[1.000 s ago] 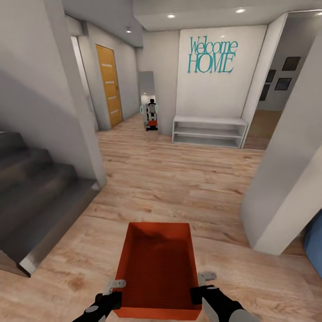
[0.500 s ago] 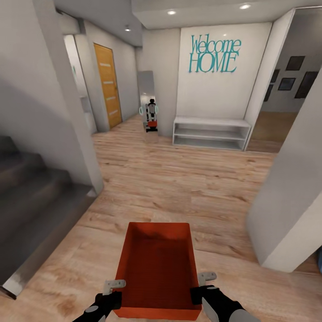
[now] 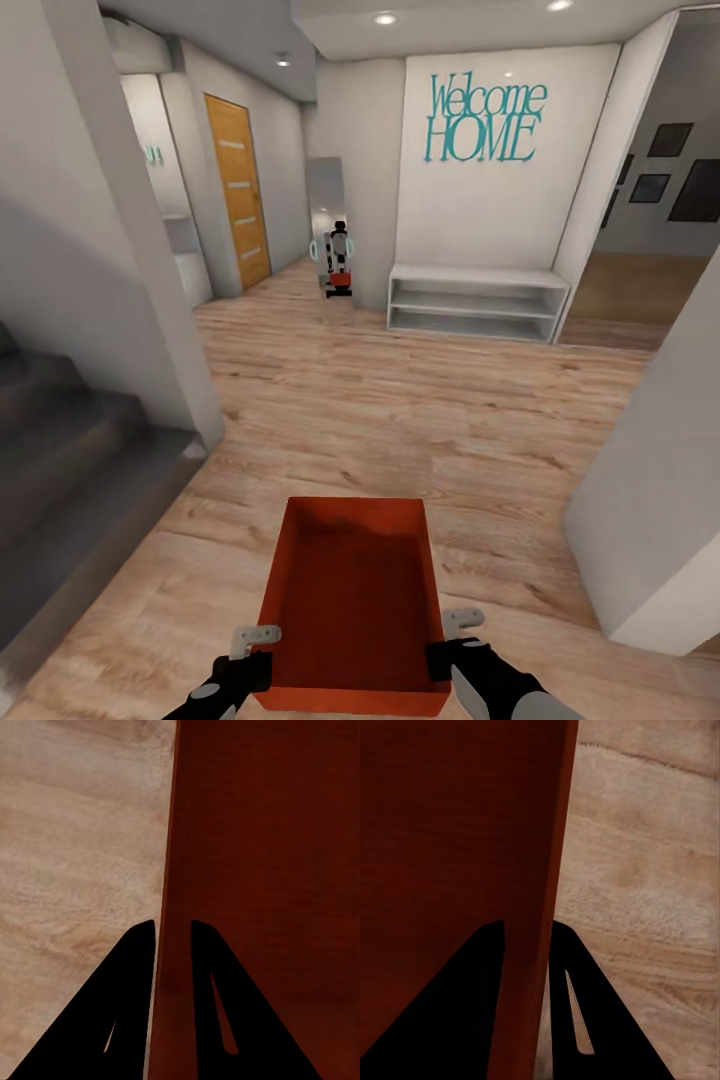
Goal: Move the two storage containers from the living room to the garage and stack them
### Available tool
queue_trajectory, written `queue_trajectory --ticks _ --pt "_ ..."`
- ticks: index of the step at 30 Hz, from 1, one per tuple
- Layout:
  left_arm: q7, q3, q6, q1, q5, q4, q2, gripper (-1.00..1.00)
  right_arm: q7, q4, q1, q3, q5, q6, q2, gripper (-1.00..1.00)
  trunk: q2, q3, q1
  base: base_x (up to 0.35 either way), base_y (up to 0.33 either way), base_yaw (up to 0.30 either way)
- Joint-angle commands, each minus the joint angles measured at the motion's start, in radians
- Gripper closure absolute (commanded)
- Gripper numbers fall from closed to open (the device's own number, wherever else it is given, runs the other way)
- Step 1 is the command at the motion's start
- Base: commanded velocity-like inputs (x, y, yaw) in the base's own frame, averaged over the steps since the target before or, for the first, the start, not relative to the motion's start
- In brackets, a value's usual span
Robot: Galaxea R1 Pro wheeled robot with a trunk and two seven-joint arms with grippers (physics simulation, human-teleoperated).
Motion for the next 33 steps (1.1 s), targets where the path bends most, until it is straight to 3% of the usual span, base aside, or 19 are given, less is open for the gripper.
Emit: queue_trajectory --ticks 1,33 --pt "0.008 -0.001 -0.004 -0.001 0.008 0.001 0.001 1.00 -0.008 -0.003 -0.001 0.000 0.021 0.008 -0.010 1.00 0.000 -0.001 0.001 0.343 0.000 0.000" --pt "0.008 -0.001 -0.004 -0.001 0.008 0.001 0.000 1.00 -0.008 -0.003 -0.001 0.001 0.021 0.008 -0.010 1.00 0.000 0.001 0.001 0.343 0.000 0.006"
